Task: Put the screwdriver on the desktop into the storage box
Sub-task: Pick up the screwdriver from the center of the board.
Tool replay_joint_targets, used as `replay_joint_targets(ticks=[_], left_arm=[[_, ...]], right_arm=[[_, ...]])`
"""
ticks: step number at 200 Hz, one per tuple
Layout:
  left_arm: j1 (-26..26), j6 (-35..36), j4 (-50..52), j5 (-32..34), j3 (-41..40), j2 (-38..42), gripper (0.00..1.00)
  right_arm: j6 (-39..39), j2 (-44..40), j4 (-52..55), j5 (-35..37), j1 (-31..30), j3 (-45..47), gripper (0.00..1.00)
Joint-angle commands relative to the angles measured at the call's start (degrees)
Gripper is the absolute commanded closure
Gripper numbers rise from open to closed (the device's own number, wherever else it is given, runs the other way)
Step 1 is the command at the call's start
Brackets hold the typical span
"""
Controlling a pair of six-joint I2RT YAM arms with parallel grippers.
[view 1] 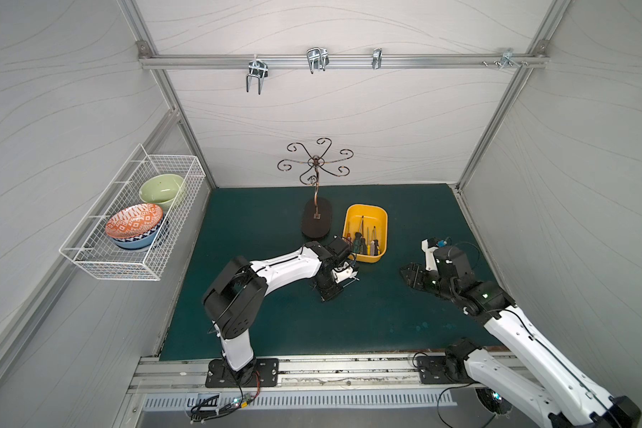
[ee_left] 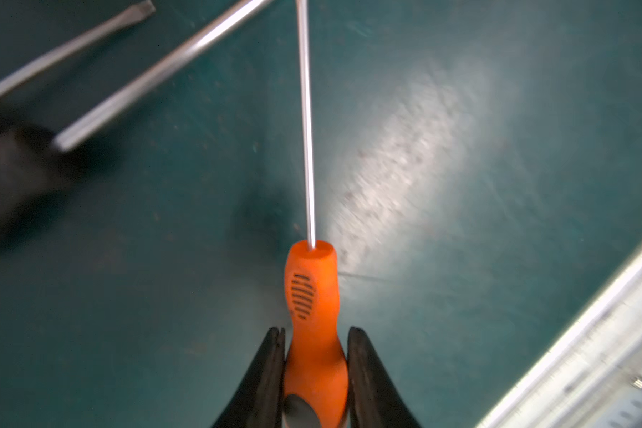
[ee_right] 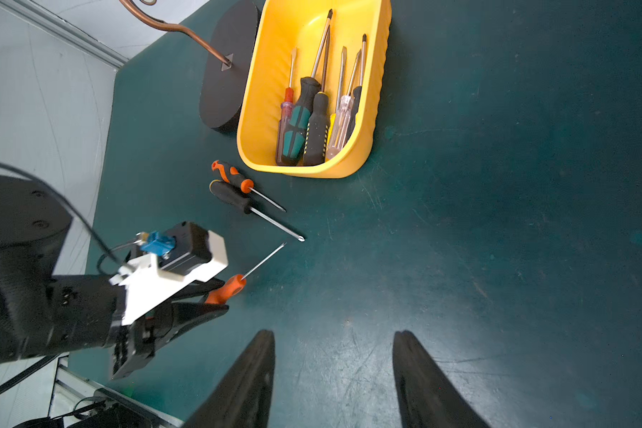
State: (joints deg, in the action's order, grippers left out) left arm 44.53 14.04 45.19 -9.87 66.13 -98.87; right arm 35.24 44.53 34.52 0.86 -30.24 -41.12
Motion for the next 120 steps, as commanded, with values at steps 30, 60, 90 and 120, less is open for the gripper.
replay_joint_targets(ticks=[30,60,90,120], left_arm=[[0.0,-4.4,-1.0,-7.9,-3.0,11.2,1.00],[-1.2,-10.7,-6.3,-8.9,0.8,13.9,1.00],[-4.0,-24.1,-12.0,-10.9,9.0,9.5,1.00],[-4.5,-32.7,-9.5,-6.7,22.3,0.1,1.00]], right_arm=[[1.0,-1.5,0.2,0.8,0.0,-0.3,0.45],[1.0,-2.2,0.7,1.1,0.0,-0.7,0.46],[1.3,-3.3,1.8,2.3,0.1,-1.0,0.45],[1.3,-4.1,3.8,4.1,0.0,-1.8,0.45]])
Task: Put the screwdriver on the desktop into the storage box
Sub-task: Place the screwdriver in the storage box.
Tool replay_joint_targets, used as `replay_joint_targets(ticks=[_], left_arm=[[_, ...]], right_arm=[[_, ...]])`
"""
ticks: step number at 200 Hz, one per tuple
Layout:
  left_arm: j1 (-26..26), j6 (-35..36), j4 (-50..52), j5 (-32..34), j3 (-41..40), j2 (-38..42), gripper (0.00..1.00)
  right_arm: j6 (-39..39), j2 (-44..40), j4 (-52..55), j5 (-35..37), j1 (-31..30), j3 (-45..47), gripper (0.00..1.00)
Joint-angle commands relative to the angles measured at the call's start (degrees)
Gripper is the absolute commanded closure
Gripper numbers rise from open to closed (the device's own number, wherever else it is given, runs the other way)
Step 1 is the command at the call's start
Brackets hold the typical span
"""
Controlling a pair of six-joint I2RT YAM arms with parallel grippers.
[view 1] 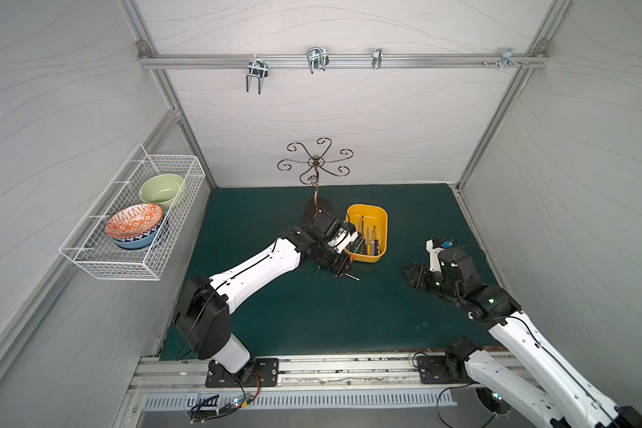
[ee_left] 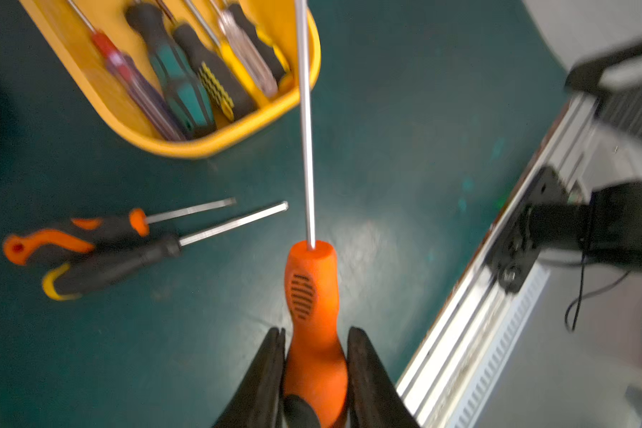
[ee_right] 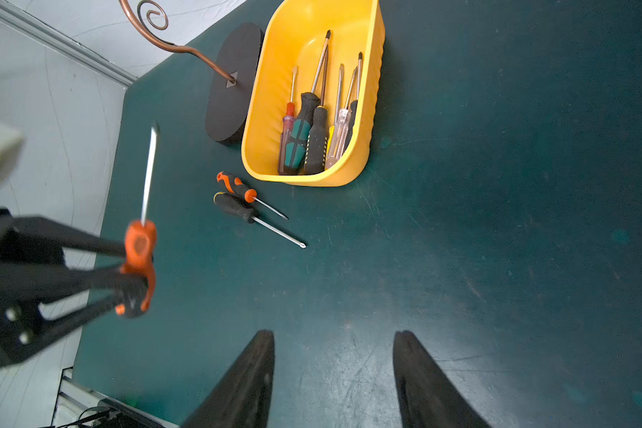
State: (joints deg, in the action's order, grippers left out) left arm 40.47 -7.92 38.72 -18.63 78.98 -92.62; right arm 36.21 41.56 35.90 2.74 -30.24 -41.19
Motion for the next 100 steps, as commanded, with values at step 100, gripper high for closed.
replay_joint_targets(ticks=[100], left_arm=[[-0.4,-26.1,-2.7,7.7,31.8,-30.3,1.00]], right_arm=[[0.2,-0.8,3.6,2.3,0.4,-3.3,0.45]])
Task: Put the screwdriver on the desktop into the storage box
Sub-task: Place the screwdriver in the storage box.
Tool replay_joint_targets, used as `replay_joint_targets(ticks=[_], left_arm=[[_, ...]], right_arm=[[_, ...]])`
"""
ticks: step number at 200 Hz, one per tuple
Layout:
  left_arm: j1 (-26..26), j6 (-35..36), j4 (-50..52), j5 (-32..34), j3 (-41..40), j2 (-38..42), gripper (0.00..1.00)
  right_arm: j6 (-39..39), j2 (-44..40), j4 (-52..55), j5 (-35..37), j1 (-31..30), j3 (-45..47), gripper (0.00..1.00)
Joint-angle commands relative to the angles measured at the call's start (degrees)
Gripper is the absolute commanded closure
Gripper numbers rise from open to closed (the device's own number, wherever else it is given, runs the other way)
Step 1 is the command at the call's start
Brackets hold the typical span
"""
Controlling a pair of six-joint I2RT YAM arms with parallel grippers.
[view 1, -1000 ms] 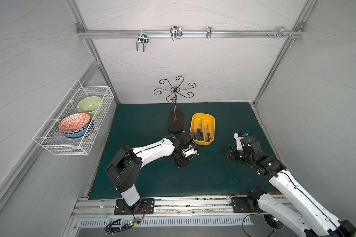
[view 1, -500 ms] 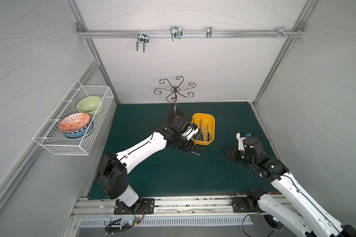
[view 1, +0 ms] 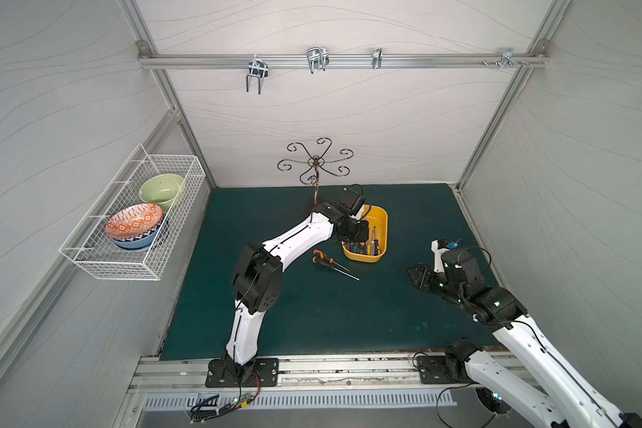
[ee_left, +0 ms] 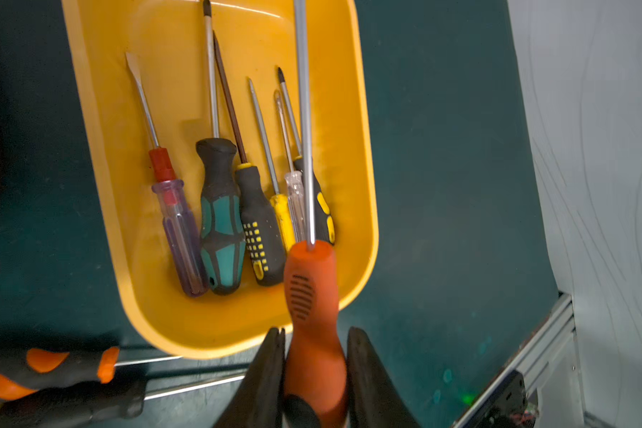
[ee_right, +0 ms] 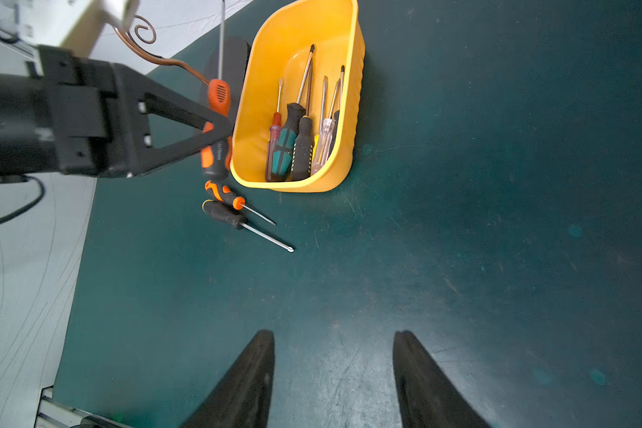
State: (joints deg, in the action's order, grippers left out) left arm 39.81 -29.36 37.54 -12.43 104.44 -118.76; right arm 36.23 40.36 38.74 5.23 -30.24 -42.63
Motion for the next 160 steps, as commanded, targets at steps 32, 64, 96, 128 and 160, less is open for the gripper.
replay_joint_targets(ticks=[32,64,96,128,160], left_arm=[[0.9,-5.3,0.8,3.6,12.7,-10.7,1.00],[1.6,-4.5,4.5,5.9,17.8,-15.7,1.00],[3.0,-1.7,7.3,7.8,19.0,-17.6,1.00],[3.7,0.9,8.3,8.7,19.0,-17.8,0.84],[3.7,2.8,9.7,8.5,20.6,-18.1,0.57]], right_arm=[[0.6,1.4,-0.1,-1.6,0.4,-1.9,0.45],[-0.5,1.8,0.8,-1.5,0.7,-2.6,0.45],[-0.7,1.7,1.0,-1.4,0.9,-2.5,0.45],[-0.5,2.3,0.4,-1.9,1.0,-2.4,0.45],[-0.5,2.2,0.6,-1.9,1.0,-2.8,0.45]])
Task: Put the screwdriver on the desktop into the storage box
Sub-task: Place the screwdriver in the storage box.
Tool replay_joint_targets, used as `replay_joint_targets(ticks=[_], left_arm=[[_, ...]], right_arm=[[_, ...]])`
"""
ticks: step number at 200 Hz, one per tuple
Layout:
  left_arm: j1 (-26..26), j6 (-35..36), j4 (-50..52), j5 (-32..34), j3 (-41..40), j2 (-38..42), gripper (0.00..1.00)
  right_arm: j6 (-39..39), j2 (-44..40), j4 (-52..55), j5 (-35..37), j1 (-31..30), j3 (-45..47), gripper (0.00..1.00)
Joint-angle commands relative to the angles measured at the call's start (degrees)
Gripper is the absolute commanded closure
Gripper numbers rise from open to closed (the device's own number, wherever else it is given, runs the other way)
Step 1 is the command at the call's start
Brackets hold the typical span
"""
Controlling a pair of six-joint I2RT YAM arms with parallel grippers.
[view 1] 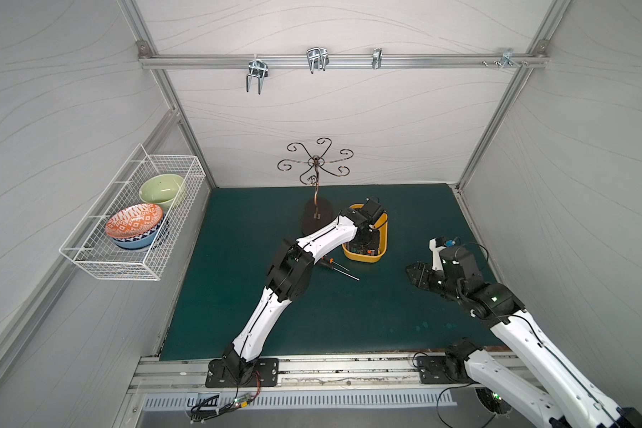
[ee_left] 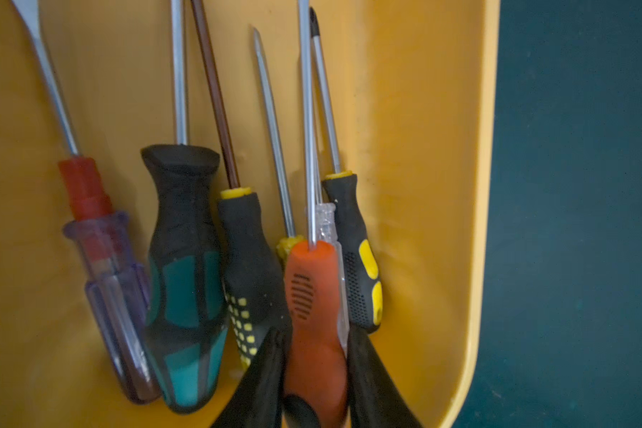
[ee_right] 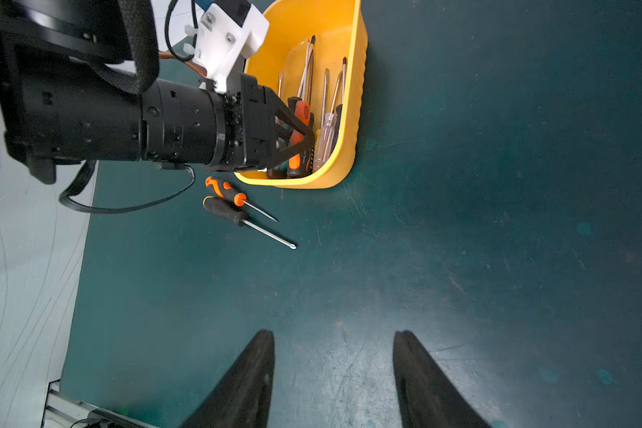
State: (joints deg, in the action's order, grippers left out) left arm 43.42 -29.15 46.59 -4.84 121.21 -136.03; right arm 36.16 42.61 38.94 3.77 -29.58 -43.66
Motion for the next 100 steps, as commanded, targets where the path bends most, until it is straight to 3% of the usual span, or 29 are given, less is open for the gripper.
replay_joint_targets(ticks=[1,20,44,75,100], left_arm=[[0.1,2.7,0.7,0.9,3.9,-0.8,0.57],[0.1,4.1,1.0,0.9,4.3,0.2,0.49],[0.3,6.3,0.5,3.6,2.2,5.5,0.49],[0.3,14.0,-14.3,6.2,-18.5,23.3,0.51],[0.0,27.1,-21.0,3.6,-32.8,35.0,0.53]], right_arm=[[-0.5,0.0,0.5,-0.4,0.3,-1.8,0.45],[-0.5,-0.2,0.7,-0.3,0.4,-1.9,0.45],[-0.5,-0.3,1.0,-0.3,0.4,-2.3,0.45],[-0.6,-0.6,1.0,-0.1,0.4,-2.3,0.45],[-0.3,-0.6,0.4,-0.7,0.4,-1.7,0.45]])
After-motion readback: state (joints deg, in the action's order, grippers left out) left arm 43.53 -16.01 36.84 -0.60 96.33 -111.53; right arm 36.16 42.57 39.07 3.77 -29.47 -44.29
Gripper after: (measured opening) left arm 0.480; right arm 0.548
